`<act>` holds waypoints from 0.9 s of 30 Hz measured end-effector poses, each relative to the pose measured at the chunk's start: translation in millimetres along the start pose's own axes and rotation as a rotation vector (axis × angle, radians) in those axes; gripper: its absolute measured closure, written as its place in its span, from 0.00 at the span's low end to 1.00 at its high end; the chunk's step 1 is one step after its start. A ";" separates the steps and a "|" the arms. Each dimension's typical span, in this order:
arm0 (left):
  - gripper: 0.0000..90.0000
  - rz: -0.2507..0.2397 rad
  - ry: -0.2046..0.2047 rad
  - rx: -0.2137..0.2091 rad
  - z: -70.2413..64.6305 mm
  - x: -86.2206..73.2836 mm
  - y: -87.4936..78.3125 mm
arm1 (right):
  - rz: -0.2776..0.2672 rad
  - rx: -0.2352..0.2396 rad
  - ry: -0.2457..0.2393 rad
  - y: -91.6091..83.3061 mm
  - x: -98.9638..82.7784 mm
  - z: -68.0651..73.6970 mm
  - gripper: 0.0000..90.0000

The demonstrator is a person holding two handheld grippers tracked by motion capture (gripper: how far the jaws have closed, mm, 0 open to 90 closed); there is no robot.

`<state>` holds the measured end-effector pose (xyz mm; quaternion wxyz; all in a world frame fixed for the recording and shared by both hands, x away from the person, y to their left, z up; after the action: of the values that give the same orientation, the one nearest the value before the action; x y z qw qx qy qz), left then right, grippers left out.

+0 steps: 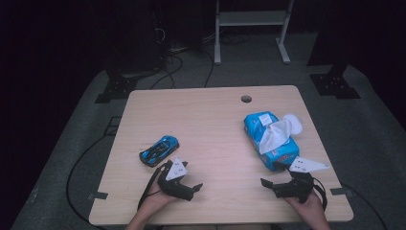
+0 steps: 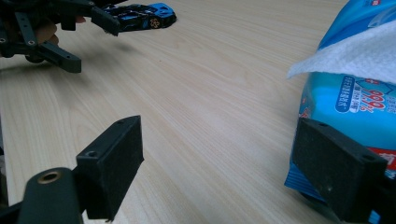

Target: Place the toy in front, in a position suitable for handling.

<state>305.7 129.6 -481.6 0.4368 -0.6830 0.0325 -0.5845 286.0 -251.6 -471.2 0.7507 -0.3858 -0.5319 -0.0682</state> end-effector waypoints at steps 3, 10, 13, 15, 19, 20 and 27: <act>0.07 0.007 -0.014 0.004 3.2 0.5 -1.1 | 0.001 0.006 0.000 0.9 0.1 0.1 0.17; 0.07 -0.006 -0.028 0.030 10.3 3.7 -9.3 | 0.006 0.017 -0.006 3.7 1.2 1.2 0.17; 0.07 -0.029 -0.038 0.058 19.8 9.3 -18.2 | 0.011 0.017 -0.008 4.4 1.0 2.9 0.17; 0.07 -0.030 -0.038 0.077 28.3 13.0 -23.6 | 0.009 0.016 -0.004 3.9 1.0 3.3 0.17; 0.07 -0.031 -0.041 0.111 46.6 20.2 -33.6 | 0.006 0.013 -0.003 2.9 0.7 3.2 0.17; 0.07 -0.028 -0.042 0.113 51.0 21.7 -35.5 | 0.005 0.013 -0.002 2.8 0.7 3.1 0.17; 0.07 0.016 -0.032 0.168 78.9 26.9 -48.4 | 0.002 0.012 -0.001 2.8 0.8 3.3 0.17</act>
<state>356.9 188.6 -425.0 0.4977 -0.6528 -0.0182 -0.5708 285.2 -247.2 -471.5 0.7529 -0.3819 -0.5322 -0.0639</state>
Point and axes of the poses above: each handheld gripper's, and its own axes: y roughly forward along the jaws, x roughly out of its top, z roughly to its left, the point moved 2 cm from there along y, roughly forward along the jaws, and after that the axes turned 4 degrees about z, right-handed, at the moved point
